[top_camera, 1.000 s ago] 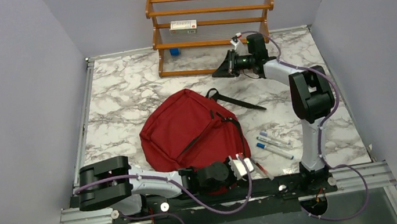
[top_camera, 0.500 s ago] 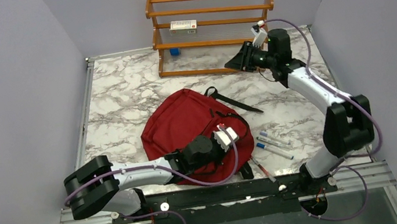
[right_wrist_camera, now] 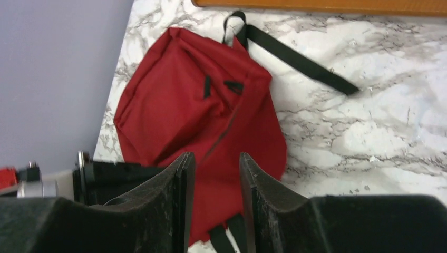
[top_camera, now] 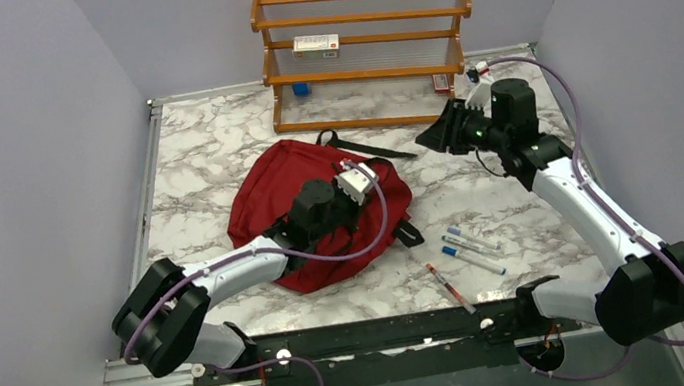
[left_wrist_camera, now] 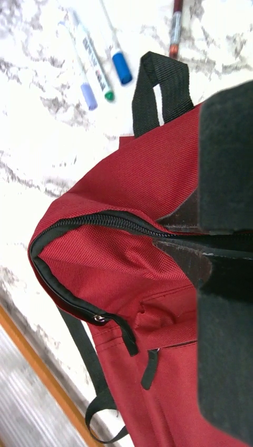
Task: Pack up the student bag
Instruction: Zip the student bag at the center of the board, then unzip the student bag at the center of the board.
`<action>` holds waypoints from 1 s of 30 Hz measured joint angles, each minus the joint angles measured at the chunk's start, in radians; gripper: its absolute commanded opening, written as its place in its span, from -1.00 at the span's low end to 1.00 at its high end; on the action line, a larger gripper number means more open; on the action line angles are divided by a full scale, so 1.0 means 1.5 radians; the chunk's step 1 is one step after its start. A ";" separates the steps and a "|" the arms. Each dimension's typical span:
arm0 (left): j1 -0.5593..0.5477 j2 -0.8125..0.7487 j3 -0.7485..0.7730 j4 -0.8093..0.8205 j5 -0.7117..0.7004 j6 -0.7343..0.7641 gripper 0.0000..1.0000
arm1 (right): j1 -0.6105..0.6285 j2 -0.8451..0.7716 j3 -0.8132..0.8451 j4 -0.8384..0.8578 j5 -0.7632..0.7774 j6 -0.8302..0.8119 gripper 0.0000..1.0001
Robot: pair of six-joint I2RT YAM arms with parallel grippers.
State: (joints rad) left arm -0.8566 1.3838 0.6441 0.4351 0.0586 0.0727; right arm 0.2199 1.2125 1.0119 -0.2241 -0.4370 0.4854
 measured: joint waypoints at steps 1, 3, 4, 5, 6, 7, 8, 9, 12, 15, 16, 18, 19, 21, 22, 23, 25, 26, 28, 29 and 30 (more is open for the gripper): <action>0.017 0.007 0.011 -0.005 0.008 0.005 -1.00 | 0.000 -0.010 -0.006 -0.008 0.003 -0.001 -0.15; 0.046 0.017 0.029 -0.015 0.024 0.013 -0.93 | 0.000 -0.029 -0.018 -0.022 0.007 -0.005 -0.12; 0.054 0.020 0.036 -0.018 0.032 0.016 -0.77 | 0.000 -0.037 -0.023 -0.029 0.009 -0.005 -0.11; 0.063 0.023 0.046 -0.026 0.042 0.018 -0.63 | 0.000 -0.044 -0.027 -0.037 0.011 -0.006 -0.11; 0.069 0.024 0.053 -0.029 0.049 0.020 -0.50 | 0.000 -0.053 -0.033 -0.047 0.014 -0.006 -0.11; 0.074 0.024 0.061 -0.036 0.064 0.020 -0.37 | 0.001 -0.061 -0.037 -0.054 0.017 -0.006 -0.10; 0.075 0.024 0.068 -0.040 0.074 0.017 -0.20 | 0.001 -0.069 -0.042 -0.062 0.018 -0.007 -0.11; 0.075 0.024 0.074 -0.041 0.092 0.012 -0.06 | 0.001 -0.076 -0.048 -0.068 0.020 -0.008 -0.10; 0.074 0.022 0.079 -0.043 0.123 -0.014 0.19 | 0.001 -0.105 -0.069 -0.095 0.025 -0.011 -0.10; 0.073 0.009 0.077 -0.052 0.136 -0.048 0.35 | 0.001 -0.127 -0.084 -0.127 0.031 -0.011 -0.10; 0.073 -0.003 0.073 -0.053 0.136 -0.061 0.41 | 0.001 -0.133 -0.088 -0.135 0.034 -0.012 -0.10; 0.073 -0.033 0.063 -0.056 0.129 -0.080 0.51 | 0.001 -0.141 -0.092 -0.150 0.035 -0.013 -0.10; 0.074 -0.050 0.058 -0.060 0.120 -0.091 0.55 | 0.001 -0.144 -0.093 -0.154 0.035 -0.013 -0.10; 0.075 -0.085 0.056 -0.075 0.085 -0.110 0.59 | 0.001 -0.146 -0.093 -0.156 0.030 -0.016 -0.10; 0.077 -0.104 0.056 -0.084 0.064 -0.119 0.60 | 0.001 -0.145 -0.093 -0.155 0.023 -0.017 -0.11; 0.081 -0.119 0.057 -0.096 0.042 -0.128 0.60 | 0.001 -0.142 -0.093 -0.155 0.013 -0.018 -0.12; 0.102 -0.135 0.068 -0.134 0.004 -0.140 0.62 | 0.001 -0.128 -0.090 -0.150 -0.010 -0.018 -0.13; 0.110 -0.136 0.074 -0.148 -0.009 -0.144 0.62 | 0.001 -0.117 -0.086 -0.147 -0.023 -0.018 -0.13; 0.148 -0.134 0.092 -0.190 -0.040 -0.157 0.62 | 0.010 -0.088 -0.074 -0.141 -0.036 -0.016 -0.13; 0.167 -0.130 0.099 -0.210 -0.052 -0.168 0.62 | 0.020 -0.072 -0.065 -0.137 -0.036 -0.015 -0.13; 0.186 -0.124 0.106 -0.225 -0.061 -0.178 0.62 | 0.034 -0.055 -0.053 -0.134 -0.035 -0.015 -0.13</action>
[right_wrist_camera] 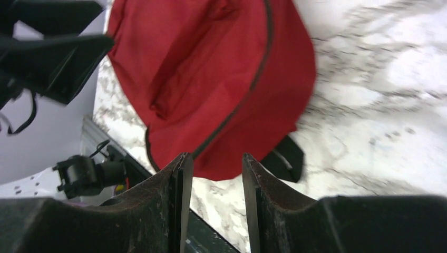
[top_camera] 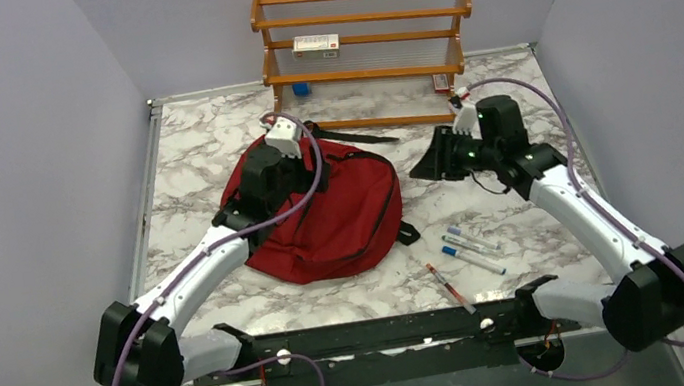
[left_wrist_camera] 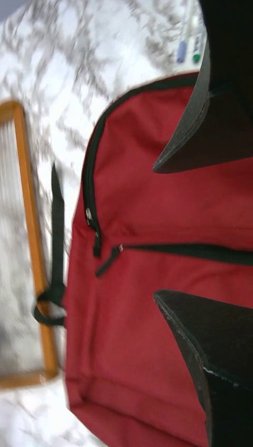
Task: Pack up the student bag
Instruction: Unzip the student bag at the center of the board.
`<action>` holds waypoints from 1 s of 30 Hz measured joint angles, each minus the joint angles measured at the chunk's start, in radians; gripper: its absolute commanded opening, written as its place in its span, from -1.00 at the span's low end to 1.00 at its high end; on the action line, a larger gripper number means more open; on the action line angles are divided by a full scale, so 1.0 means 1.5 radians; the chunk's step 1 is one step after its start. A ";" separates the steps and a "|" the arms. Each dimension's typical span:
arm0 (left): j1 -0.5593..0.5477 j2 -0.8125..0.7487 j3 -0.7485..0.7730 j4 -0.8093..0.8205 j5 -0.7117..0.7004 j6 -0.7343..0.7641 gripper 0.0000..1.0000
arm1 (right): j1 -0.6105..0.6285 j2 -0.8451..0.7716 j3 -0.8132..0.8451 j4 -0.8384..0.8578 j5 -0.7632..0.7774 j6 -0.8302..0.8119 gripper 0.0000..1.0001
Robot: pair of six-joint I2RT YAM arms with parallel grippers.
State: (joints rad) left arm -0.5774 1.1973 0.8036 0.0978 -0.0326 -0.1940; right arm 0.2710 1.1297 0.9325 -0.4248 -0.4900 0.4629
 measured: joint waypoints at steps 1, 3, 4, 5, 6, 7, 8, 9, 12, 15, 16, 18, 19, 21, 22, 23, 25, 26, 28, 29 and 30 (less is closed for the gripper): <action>0.016 0.007 0.007 -0.015 -0.006 -0.011 0.62 | 0.019 0.018 0.014 0.004 0.002 0.000 -0.14; 0.054 0.034 0.028 -0.048 -0.017 -0.050 0.62 | 0.064 0.059 0.050 0.015 0.007 0.001 -0.13; 0.067 0.048 0.038 -0.061 -0.022 -0.072 0.62 | 0.086 0.081 0.068 0.026 0.010 0.003 -0.13; 0.080 0.063 0.046 -0.069 -0.028 -0.090 0.62 | 0.100 0.099 0.080 0.038 0.013 0.006 -0.13; 0.088 0.075 0.052 -0.074 -0.031 -0.110 0.62 | 0.121 0.124 0.094 0.059 0.016 0.011 -0.13; 0.093 0.089 0.058 -0.078 -0.033 -0.131 0.62 | 0.134 0.145 0.102 0.078 0.018 0.017 -0.13; 0.095 0.101 0.061 -0.077 -0.035 -0.147 0.61 | 0.142 0.167 0.108 0.096 0.020 0.023 -0.13; 0.095 0.112 0.064 -0.077 -0.035 -0.169 0.60 | 0.146 0.188 0.111 0.114 0.022 0.028 -0.13; 0.095 0.152 0.080 -0.076 -0.035 -0.225 0.59 | 0.148 0.260 0.132 0.141 0.042 0.038 -0.12; 0.094 0.201 0.115 -0.076 -0.035 -0.267 0.56 | 0.148 0.332 0.167 0.155 0.054 0.040 -0.11; 0.094 0.215 0.126 -0.076 -0.035 -0.278 0.54 | 0.148 0.352 0.178 0.162 0.055 0.040 -0.11; 0.094 0.241 0.145 -0.075 -0.038 -0.301 0.50 | 0.148 0.383 0.194 0.171 0.054 0.040 -0.11; 0.094 0.252 0.152 -0.074 -0.040 -0.310 0.47 | 0.148 0.395 0.199 0.177 0.054 0.040 -0.12; 0.094 0.268 0.161 -0.074 -0.045 -0.326 0.41 | 0.148 0.411 0.203 0.186 0.053 0.041 -0.12; 0.094 0.275 0.165 -0.075 -0.048 -0.334 0.38 | 0.149 0.414 0.203 0.189 0.053 0.042 -0.11; 0.094 0.282 0.169 -0.075 -0.051 -0.340 0.36 | 0.149 0.416 0.202 0.192 0.053 0.045 -0.11; 0.094 0.296 0.179 -0.081 -0.061 -0.356 0.34 | 0.150 0.416 0.198 0.204 0.053 0.048 -0.11; 0.094 0.303 0.183 -0.081 -0.062 -0.358 0.33 | 0.150 0.416 0.195 0.210 0.053 0.048 -0.11; 0.092 0.318 0.192 -0.085 -0.065 -0.367 0.31 | 0.150 0.416 0.187 0.219 0.053 0.050 -0.11; 0.091 0.329 0.199 -0.087 -0.069 -0.373 0.29 | 0.150 0.416 0.183 0.220 0.053 0.051 -0.12; 0.089 0.337 0.203 -0.087 -0.072 -0.377 0.28 | 0.150 0.415 0.179 0.220 0.053 0.052 -0.12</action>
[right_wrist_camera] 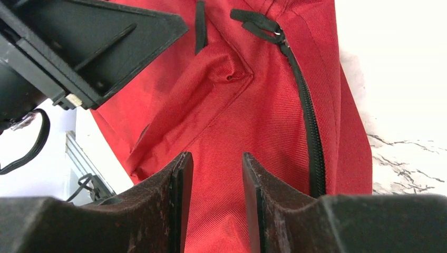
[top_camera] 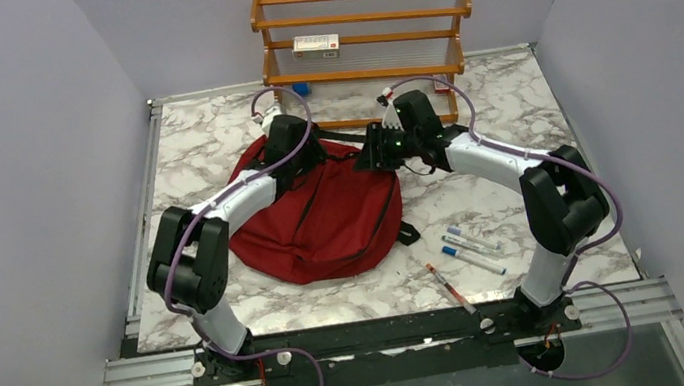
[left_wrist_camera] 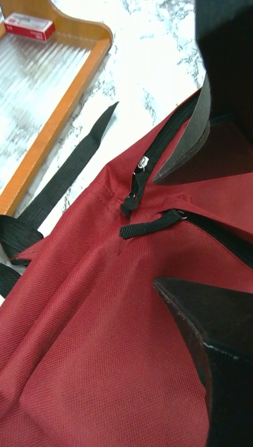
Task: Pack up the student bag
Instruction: Unzip the student bag at the center of the board.
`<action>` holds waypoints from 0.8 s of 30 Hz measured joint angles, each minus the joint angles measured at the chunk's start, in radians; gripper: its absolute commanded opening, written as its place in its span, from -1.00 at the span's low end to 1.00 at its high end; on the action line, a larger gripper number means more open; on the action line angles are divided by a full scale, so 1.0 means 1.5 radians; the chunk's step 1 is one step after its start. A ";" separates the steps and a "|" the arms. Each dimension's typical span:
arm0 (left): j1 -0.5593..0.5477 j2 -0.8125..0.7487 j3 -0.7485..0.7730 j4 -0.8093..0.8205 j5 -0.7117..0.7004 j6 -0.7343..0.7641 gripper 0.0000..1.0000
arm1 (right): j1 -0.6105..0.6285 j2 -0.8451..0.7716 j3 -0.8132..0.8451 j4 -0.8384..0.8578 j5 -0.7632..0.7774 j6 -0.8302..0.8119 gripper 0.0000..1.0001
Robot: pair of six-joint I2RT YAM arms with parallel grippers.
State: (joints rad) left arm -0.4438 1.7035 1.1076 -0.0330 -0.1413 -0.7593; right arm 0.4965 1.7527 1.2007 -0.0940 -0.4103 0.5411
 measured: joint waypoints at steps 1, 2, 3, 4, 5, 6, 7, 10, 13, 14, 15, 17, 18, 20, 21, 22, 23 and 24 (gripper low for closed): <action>-0.002 0.008 0.003 -0.001 -0.002 -0.003 0.26 | 0.000 0.000 -0.004 0.000 0.000 0.000 -0.12; -0.004 0.016 0.006 -0.002 -0.004 -0.005 0.24 | 0.000 0.000 -0.007 0.000 0.000 0.001 -0.11; -0.006 0.022 0.009 -0.004 -0.005 -0.008 0.22 | 0.000 0.000 -0.008 0.000 0.000 0.001 -0.11; -0.008 0.028 0.011 -0.005 -0.006 -0.009 0.21 | 0.000 0.000 -0.009 0.000 0.000 0.001 -0.12; -0.009 0.035 0.013 -0.007 -0.008 -0.010 0.19 | 0.000 0.000 -0.009 0.001 0.000 0.001 -0.12; -0.010 0.042 0.016 -0.010 -0.012 -0.012 0.18 | 0.000 0.000 -0.009 0.002 0.000 0.001 -0.12; -0.010 0.047 0.018 -0.010 -0.015 -0.013 0.16 | 0.000 0.000 -0.009 0.004 0.000 0.002 -0.11; -0.010 0.061 0.022 -0.010 -0.023 -0.015 0.09 | 0.000 0.000 -0.009 0.006 0.000 0.003 -0.11; -0.010 0.075 0.037 -0.011 -0.028 -0.015 -0.03 | 0.000 0.000 -0.009 0.008 0.000 0.003 -0.12; -0.010 0.079 0.042 -0.011 -0.029 -0.015 -0.08 | 0.000 0.000 -0.009 0.008 0.000 0.003 -0.11; -0.010 0.085 0.048 -0.011 -0.029 -0.015 -0.12 | 0.000 0.000 -0.010 0.008 0.000 0.003 -0.11; -0.010 0.095 0.053 -0.010 -0.029 -0.014 -0.16 | 0.000 0.000 -0.013 0.009 0.000 0.003 -0.12; -0.011 0.097 0.053 -0.010 -0.029 -0.014 -0.16 | 0.000 -0.001 -0.015 0.010 0.000 0.003 -0.11; -0.011 0.100 0.054 -0.009 -0.029 -0.012 -0.18 | 0.000 -0.001 -0.019 0.010 0.000 0.003 -0.11; -0.011 0.100 0.054 -0.009 -0.029 -0.012 -0.21 | 0.000 -0.001 -0.020 0.010 0.000 0.003 -0.11; -0.012 0.100 0.055 -0.009 -0.029 -0.012 -0.26 | 0.000 -0.001 -0.021 0.010 0.000 0.003 -0.11; -0.013 0.101 0.056 -0.009 -0.029 -0.011 -0.33 | 0.000 -0.001 -0.021 0.010 0.000 0.003 -0.12; -0.015 0.102 0.057 -0.010 -0.029 -0.010 -0.39 | 0.000 -0.001 -0.021 0.010 0.000 0.003 -0.12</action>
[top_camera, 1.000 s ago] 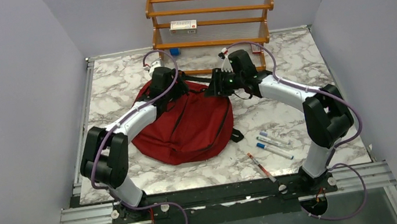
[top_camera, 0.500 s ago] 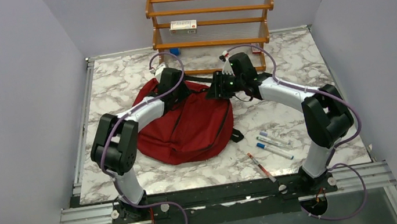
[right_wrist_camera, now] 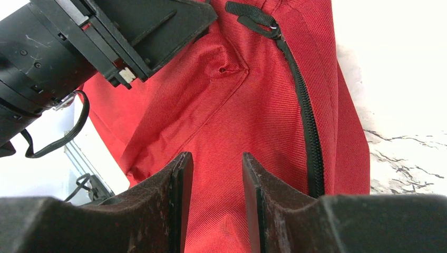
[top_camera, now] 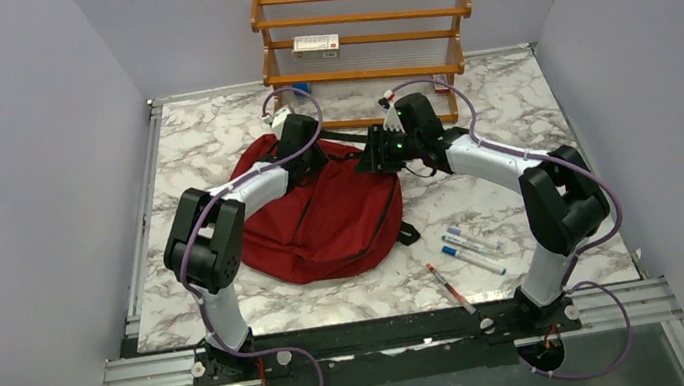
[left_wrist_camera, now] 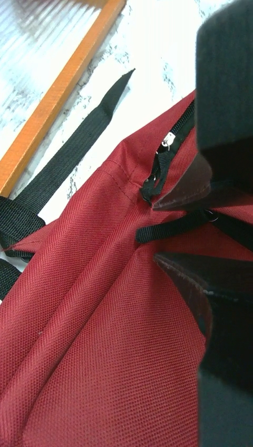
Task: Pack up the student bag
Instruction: Unzip the student bag at the center of the board.
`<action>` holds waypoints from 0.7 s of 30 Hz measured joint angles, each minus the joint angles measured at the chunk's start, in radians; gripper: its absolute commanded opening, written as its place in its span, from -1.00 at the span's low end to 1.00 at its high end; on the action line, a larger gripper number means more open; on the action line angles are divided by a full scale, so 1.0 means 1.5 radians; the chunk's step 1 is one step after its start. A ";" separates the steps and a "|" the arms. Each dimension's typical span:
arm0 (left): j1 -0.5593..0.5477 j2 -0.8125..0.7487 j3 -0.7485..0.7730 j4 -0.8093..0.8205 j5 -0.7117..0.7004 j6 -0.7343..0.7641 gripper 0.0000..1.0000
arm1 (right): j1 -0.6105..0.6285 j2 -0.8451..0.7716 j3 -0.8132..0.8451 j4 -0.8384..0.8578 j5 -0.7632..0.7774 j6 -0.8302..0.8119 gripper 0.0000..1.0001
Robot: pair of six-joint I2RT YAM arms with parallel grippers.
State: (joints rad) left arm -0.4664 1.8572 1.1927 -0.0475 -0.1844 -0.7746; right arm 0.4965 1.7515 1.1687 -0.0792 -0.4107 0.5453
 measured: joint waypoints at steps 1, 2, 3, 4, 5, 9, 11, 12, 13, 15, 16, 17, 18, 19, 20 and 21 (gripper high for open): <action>-0.001 0.002 0.002 0.000 0.000 0.001 -0.46 | 0.000 0.000 0.000 0.000 0.000 0.000 -0.12; -0.002 0.004 0.003 0.000 0.000 0.003 -0.52 | 0.000 0.000 0.000 0.000 0.000 0.000 -0.11; -0.002 0.005 0.003 0.000 0.001 0.005 -0.57 | 0.000 0.000 0.000 0.000 0.000 0.000 -0.11; -0.003 0.006 0.003 0.000 0.001 0.007 -0.63 | 0.000 0.000 0.000 0.000 0.000 0.000 -0.12; -0.003 0.007 0.003 0.000 0.001 0.009 -0.67 | 0.000 -0.001 0.000 0.000 0.000 0.000 -0.11; -0.003 0.008 0.004 0.001 0.013 0.016 -0.89 | 0.000 -0.002 0.000 0.000 0.000 0.000 -0.11; -0.003 0.008 0.005 0.002 0.020 0.023 -1.00 | 0.000 -0.003 -0.001 0.000 0.000 0.000 -0.11; -0.003 0.008 0.005 0.004 0.025 0.027 -1.00 | 0.000 -0.004 -0.001 0.000 0.000 0.000 -0.11; -0.003 0.008 0.005 0.005 0.027 0.031 -1.00 | 0.000 -0.004 -0.001 0.000 0.000 0.000 -0.11; -0.003 0.007 0.005 0.007 0.031 0.040 -1.00 | 0.000 -0.004 -0.003 0.000 0.000 0.000 -0.12; -0.004 0.007 0.005 0.008 0.031 0.042 -1.00 | 0.000 -0.004 -0.003 0.000 0.000 0.000 -0.11; -0.004 0.006 0.005 0.009 0.032 0.047 -1.00 | 0.000 -0.004 -0.003 0.000 0.000 0.000 -0.12; -0.004 0.004 0.005 0.009 0.032 0.052 -1.00 | 0.000 -0.004 -0.003 0.000 0.000 0.000 -0.12; -0.004 0.001 0.005 0.009 0.033 0.058 -1.00 | 0.000 -0.004 -0.003 0.000 0.000 0.000 -0.12; -0.004 -0.004 0.005 0.008 0.034 0.063 -1.00 | 0.000 -0.004 -0.003 0.001 0.000 0.000 -0.12; -0.004 -0.010 0.005 0.008 0.036 0.069 -1.00 | 0.000 -0.004 -0.003 0.001 -0.001 0.000 -0.11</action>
State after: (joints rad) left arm -0.4717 1.8423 1.2003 -0.0349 -0.1303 -0.6708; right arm 0.4965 1.7462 1.1637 -0.0776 -0.4114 0.5457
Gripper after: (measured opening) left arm 0.007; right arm 0.442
